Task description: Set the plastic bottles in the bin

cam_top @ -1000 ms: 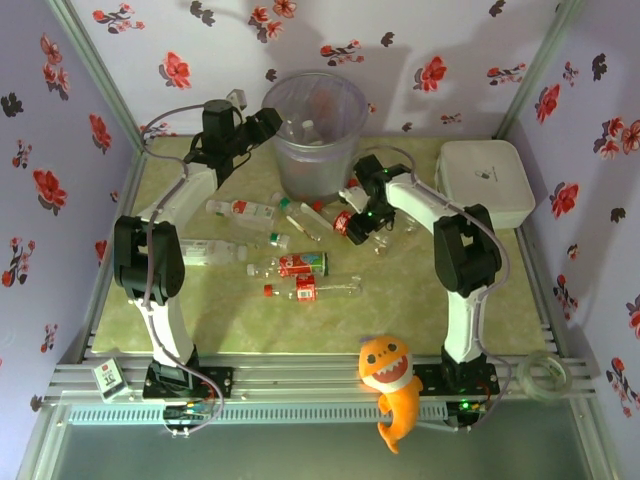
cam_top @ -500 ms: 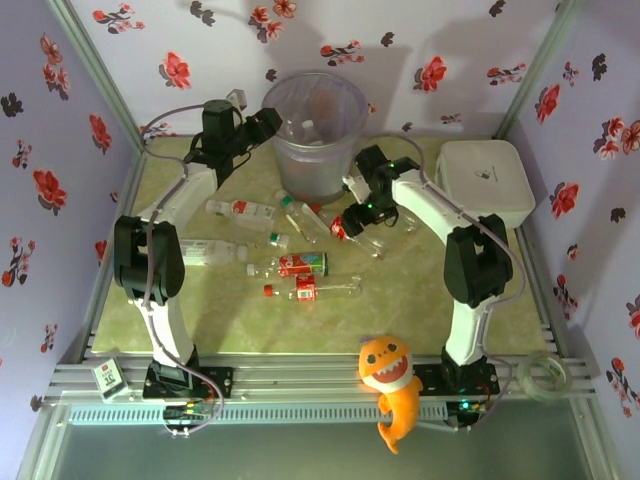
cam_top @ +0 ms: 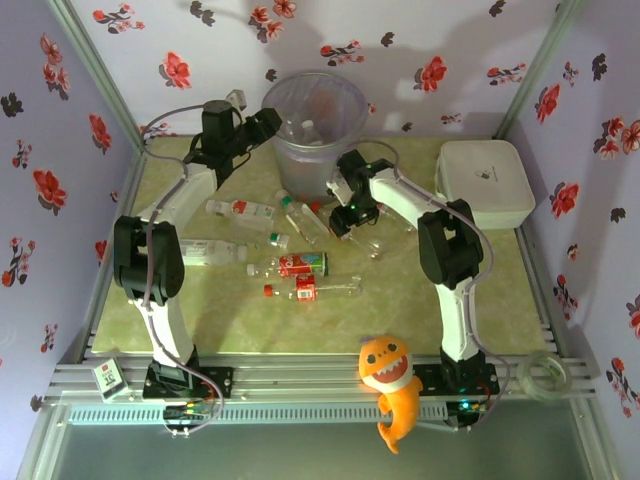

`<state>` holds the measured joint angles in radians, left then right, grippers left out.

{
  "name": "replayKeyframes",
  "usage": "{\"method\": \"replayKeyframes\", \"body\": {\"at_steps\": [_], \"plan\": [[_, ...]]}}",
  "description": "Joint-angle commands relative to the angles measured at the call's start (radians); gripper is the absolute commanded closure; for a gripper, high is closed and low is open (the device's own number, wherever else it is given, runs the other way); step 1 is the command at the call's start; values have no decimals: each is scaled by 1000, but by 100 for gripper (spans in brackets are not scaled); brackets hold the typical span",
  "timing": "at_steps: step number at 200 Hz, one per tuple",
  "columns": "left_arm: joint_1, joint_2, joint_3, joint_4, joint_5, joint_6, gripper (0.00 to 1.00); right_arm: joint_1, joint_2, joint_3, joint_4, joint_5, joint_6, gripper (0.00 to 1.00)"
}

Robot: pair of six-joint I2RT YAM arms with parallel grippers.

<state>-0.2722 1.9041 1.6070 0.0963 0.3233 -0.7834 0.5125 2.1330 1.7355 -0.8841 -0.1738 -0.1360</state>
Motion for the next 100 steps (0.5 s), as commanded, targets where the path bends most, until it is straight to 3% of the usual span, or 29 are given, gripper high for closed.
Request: {"method": "replayKeyframes", "body": {"at_steps": [1, 49, 100], "plan": [[2, 19, -39, -109, 11, 32, 39, 9, 45, -3, 20, -24, 40, 34], [1, 21, -40, -107, 11, 31, 39, 19, 68, -28, 35, -13, 81, 25], [2, 22, -44, -104, 10, 31, 39, 20, 68, -39, 62, 17, 120, 37]]}}
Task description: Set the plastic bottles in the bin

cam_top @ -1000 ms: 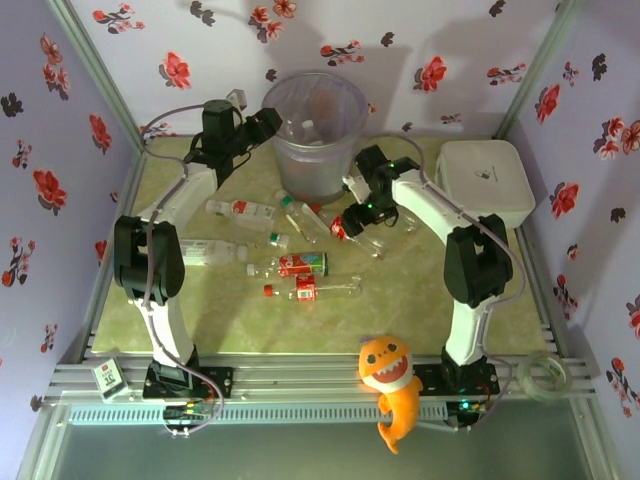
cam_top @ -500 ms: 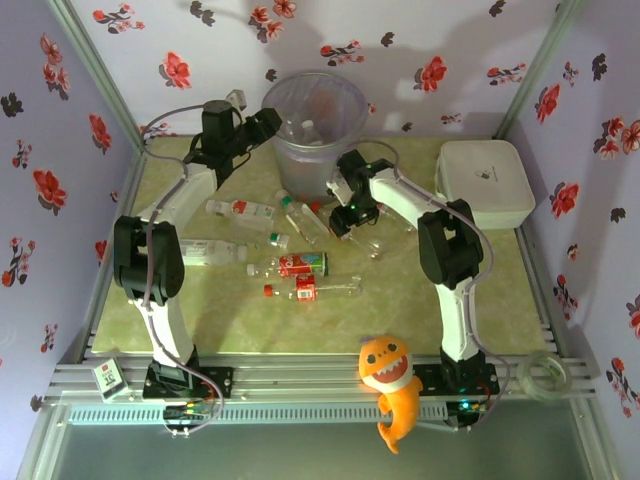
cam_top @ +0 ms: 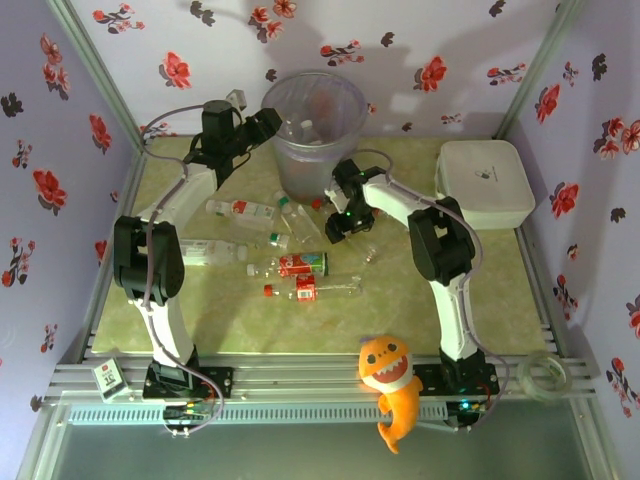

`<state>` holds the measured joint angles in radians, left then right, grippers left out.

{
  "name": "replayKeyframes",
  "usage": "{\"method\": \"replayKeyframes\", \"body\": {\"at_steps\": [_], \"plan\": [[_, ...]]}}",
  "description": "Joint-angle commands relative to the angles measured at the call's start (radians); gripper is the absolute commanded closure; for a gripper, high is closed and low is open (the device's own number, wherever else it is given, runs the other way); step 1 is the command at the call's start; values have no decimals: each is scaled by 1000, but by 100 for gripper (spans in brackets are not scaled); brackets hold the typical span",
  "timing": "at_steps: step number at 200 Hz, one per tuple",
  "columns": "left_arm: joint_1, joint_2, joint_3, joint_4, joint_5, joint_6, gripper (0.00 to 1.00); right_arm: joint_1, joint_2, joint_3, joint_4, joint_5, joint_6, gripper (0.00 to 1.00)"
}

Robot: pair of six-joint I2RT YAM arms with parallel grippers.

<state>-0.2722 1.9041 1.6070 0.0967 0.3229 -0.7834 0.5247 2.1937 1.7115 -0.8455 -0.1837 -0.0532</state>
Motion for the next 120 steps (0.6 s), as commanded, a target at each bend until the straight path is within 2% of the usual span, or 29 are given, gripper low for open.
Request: {"method": "replayKeyframes", "body": {"at_steps": [1, 43, 101, 120], "plan": [[1, 22, -44, -104, 10, 31, 39, 8, 7, -15, 23, 28, 38, 37], [2, 22, -45, -99, 10, 31, 39, 8, -77, -46, -4, 38, 11, 40], [3, 28, -35, -103, 12, 33, 39, 0, -277, -137, -69, 45, -38, 46], [3, 30, -31, -104, 12, 34, 39, -9, -340, -146, -107, 11, -70, 52]]}}
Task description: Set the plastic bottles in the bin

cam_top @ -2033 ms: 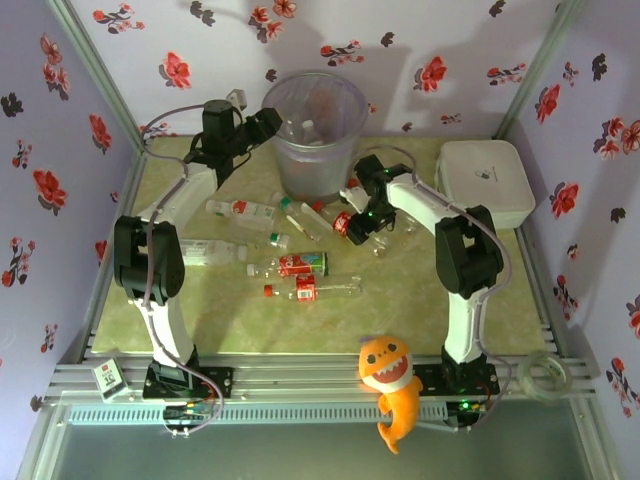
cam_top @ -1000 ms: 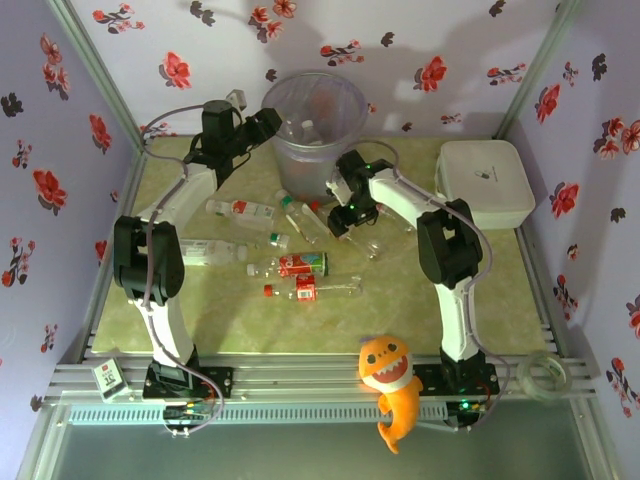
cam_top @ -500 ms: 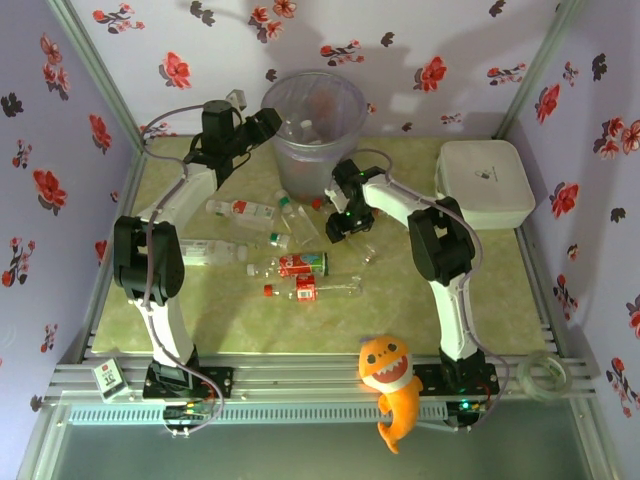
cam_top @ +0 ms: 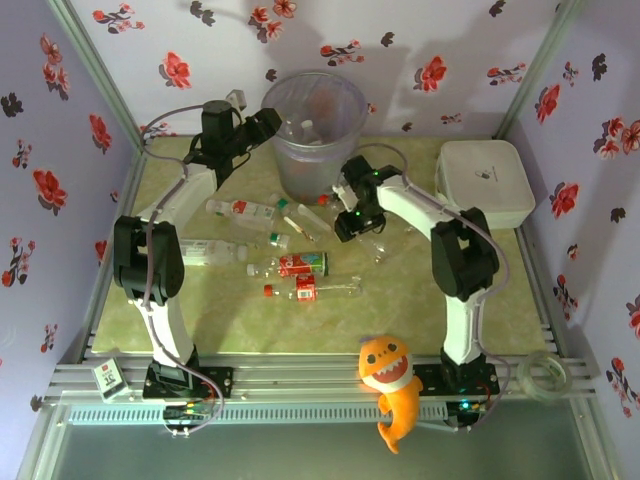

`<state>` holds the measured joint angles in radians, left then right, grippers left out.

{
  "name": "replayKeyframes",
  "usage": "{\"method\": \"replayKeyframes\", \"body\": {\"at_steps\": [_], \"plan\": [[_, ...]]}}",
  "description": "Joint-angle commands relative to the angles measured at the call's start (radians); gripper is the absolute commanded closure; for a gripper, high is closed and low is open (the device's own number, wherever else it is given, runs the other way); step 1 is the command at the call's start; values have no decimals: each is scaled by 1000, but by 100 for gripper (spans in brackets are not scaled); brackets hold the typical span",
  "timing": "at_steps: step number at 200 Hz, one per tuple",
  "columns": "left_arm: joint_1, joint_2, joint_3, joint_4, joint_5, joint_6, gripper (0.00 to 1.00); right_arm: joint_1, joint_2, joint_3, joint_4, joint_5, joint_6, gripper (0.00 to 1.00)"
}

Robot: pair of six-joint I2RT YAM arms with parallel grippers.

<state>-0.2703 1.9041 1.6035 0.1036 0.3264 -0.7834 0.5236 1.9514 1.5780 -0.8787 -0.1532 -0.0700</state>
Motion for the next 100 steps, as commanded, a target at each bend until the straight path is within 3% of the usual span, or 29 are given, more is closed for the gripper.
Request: {"method": "replayKeyframes", "body": {"at_steps": [1, 47, 70, 100], "plan": [[0, 29, -27, -111, 8, 35, 39, -8, -100, -13, -76, -22, -55, 52], [3, 31, -17, -113, 15, 36, 39, -24, -209, 51, -164, -247, -242, 60], [3, 32, -13, -115, 15, 41, 39, -41, -262, 118, -123, -381, -223, 61], [3, 31, -10, -117, 20, 44, 39, -59, -272, 250, -24, -456, -133, 67]]}}
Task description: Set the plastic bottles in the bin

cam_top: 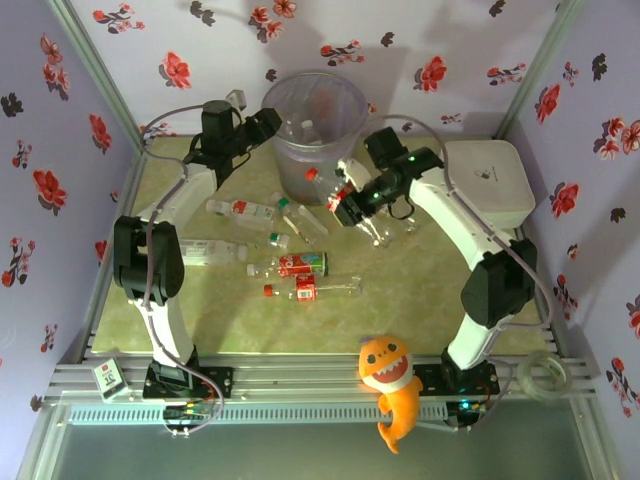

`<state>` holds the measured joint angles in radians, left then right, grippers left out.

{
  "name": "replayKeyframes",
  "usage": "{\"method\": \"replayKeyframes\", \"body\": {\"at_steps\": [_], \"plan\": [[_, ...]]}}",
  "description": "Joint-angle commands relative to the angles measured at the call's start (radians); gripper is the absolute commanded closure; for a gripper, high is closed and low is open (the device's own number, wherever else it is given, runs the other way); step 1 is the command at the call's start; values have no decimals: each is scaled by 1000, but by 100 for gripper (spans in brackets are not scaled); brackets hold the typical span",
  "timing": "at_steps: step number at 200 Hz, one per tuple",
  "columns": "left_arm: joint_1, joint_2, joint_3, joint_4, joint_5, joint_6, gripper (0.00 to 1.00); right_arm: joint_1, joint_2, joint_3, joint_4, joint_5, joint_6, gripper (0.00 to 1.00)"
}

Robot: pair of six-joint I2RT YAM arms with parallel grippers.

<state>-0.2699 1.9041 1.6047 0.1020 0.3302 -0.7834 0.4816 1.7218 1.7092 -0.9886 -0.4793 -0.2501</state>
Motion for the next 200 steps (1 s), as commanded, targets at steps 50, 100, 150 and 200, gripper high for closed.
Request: {"method": "replayKeyframes", "body": {"at_steps": [50, 100, 150, 200], "plan": [[2, 38, 4, -125, 19, 43, 39, -67, 93, 354, 287, -117, 220, 73], [-2, 53, 20, -136, 26, 42, 39, -103, 360, 671, 547, -97, 448, 74], [-5, 66, 31, -139, 25, 37, 39, -100, 681, 1030, 583, -38, 600, 75], [-12, 88, 47, -140, 26, 33, 39, -68, 766, 998, 645, -46, 624, 75]]}}
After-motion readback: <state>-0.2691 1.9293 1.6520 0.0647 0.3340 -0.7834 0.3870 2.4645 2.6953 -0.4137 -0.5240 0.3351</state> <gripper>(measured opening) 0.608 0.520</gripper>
